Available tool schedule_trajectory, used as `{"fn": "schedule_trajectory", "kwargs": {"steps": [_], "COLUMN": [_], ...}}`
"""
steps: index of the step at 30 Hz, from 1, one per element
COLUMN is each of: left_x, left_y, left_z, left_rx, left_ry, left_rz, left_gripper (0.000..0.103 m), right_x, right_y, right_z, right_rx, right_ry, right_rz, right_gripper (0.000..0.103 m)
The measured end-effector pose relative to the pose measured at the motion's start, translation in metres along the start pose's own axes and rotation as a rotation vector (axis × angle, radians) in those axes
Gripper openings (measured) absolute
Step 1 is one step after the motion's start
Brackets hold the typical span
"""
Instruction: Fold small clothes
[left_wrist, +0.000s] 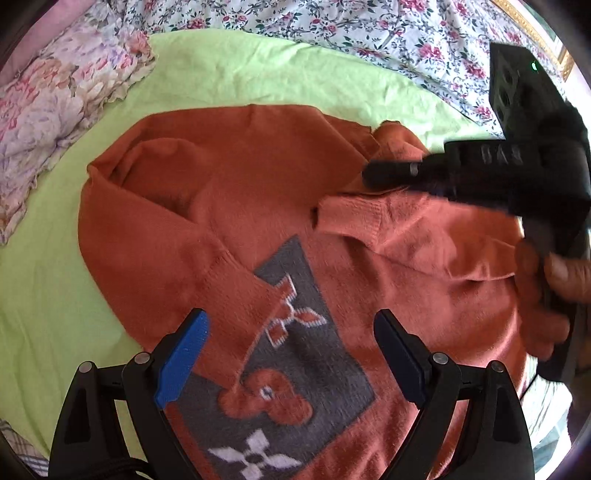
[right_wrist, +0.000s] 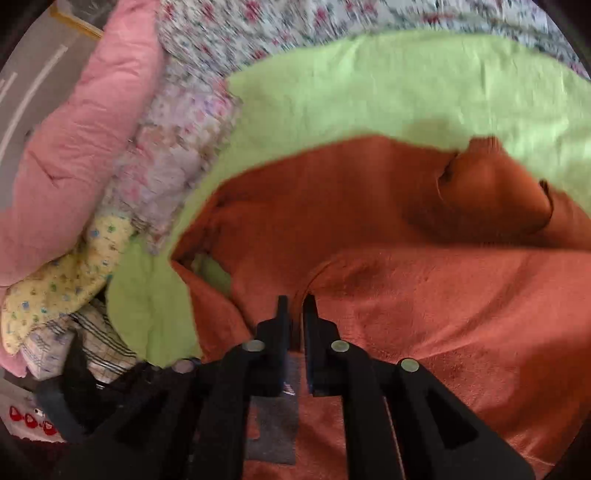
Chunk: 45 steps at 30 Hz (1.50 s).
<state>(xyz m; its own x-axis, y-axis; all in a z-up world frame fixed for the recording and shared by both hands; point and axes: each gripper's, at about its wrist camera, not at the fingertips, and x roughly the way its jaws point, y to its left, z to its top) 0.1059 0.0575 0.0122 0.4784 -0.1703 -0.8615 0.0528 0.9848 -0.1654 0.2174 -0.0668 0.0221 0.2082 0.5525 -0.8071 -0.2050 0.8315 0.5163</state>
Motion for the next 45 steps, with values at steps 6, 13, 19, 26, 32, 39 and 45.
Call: {"fn": "schedule_trajectory", "kwargs": {"steps": [6,13,19,26,32,39,45], "left_x": [0.028,0.096,0.116,0.035,0.057,0.057,0.051], "left_y": [-0.008,-0.014,-0.031,-0.019,0.027,0.027,0.027], "left_z": [0.038,0.089,0.095,0.092,0.077,0.059,0.051], "left_rx": [0.055,-0.011,-0.032,0.002,-0.07,-0.101,-0.1], "left_ry": [0.004,0.165,0.178,-0.016,0.073,0.078,0.097], "left_rz": [0.032,-0.109,-0.202,-0.21,-0.16,-0.14,-0.122], "left_gripper": [0.091,0.091,0.012,0.011,0.011,0.011,0.011], "right_x": [-0.043,-0.119,-0.176,-0.228,-0.218,-0.172,-0.148], "right_y": [-0.028,-0.079,-0.114,-0.152,-0.183,-0.205,-0.209], "right_z": [-0.02,-0.064,-0.112,-0.143,-0.151,-0.123,-0.104], "right_rx": [0.064,0.201,0.357,0.483,0.548,0.474,0.388], "right_ry": [-0.078,-0.186,-0.296,-0.419,-0.392,-0.289,-0.229], "right_rz": [-0.039,-0.111,-0.168,-0.318,-0.362,-0.392,-0.384], "right_gripper": [0.056,0.056,0.056,0.056,0.056,0.056,0.013]}}
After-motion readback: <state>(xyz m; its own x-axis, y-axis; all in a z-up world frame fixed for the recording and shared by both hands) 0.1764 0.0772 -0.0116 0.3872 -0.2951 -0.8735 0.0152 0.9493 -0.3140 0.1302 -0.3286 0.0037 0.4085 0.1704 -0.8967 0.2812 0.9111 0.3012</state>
